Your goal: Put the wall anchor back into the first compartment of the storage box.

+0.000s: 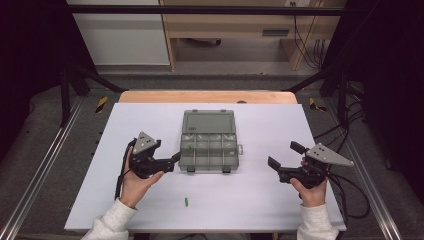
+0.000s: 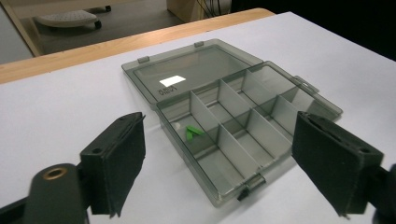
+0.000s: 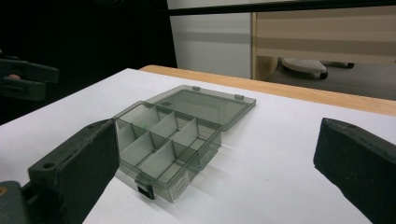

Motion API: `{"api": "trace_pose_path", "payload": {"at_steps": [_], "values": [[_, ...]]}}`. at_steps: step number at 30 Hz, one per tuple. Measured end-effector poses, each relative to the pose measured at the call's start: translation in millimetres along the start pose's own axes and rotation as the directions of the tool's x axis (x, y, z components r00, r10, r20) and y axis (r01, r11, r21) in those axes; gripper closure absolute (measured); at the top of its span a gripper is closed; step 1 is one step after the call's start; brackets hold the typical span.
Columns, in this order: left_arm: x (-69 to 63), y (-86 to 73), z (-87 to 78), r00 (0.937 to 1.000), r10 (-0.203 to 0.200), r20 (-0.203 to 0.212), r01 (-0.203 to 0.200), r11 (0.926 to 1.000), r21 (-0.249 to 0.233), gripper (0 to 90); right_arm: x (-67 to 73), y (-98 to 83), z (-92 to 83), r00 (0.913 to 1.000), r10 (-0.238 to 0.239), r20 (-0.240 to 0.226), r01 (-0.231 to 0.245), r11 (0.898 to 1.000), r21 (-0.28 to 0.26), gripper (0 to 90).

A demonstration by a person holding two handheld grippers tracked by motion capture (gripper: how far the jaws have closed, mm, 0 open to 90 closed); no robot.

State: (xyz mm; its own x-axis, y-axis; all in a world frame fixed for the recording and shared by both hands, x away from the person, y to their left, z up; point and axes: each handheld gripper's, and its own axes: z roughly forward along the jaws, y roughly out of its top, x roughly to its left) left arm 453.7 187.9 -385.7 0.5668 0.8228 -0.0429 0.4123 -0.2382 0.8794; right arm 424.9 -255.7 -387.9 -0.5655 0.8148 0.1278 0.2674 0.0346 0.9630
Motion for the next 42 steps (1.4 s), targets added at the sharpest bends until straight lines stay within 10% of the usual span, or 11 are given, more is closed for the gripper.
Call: {"api": "trace_pose_path", "payload": {"at_steps": [21,42], "values": [[-29.2,-51.3,-13.6,0.9998,-0.012,0.015,0.010,0.9955,0.095,12.2,1.2,0.0,0.2,1.0000,0.002,0.005,-0.002,1.000,-0.001,0.6],[-57.1,-86.4,12.3,0.9989,0.028,0.037,-0.036,0.9647,0.261,27.8,1.3,-0.5,-0.2,1.0000,-0.009,0.003,0.009,1.000,0.001,0.6]]}}
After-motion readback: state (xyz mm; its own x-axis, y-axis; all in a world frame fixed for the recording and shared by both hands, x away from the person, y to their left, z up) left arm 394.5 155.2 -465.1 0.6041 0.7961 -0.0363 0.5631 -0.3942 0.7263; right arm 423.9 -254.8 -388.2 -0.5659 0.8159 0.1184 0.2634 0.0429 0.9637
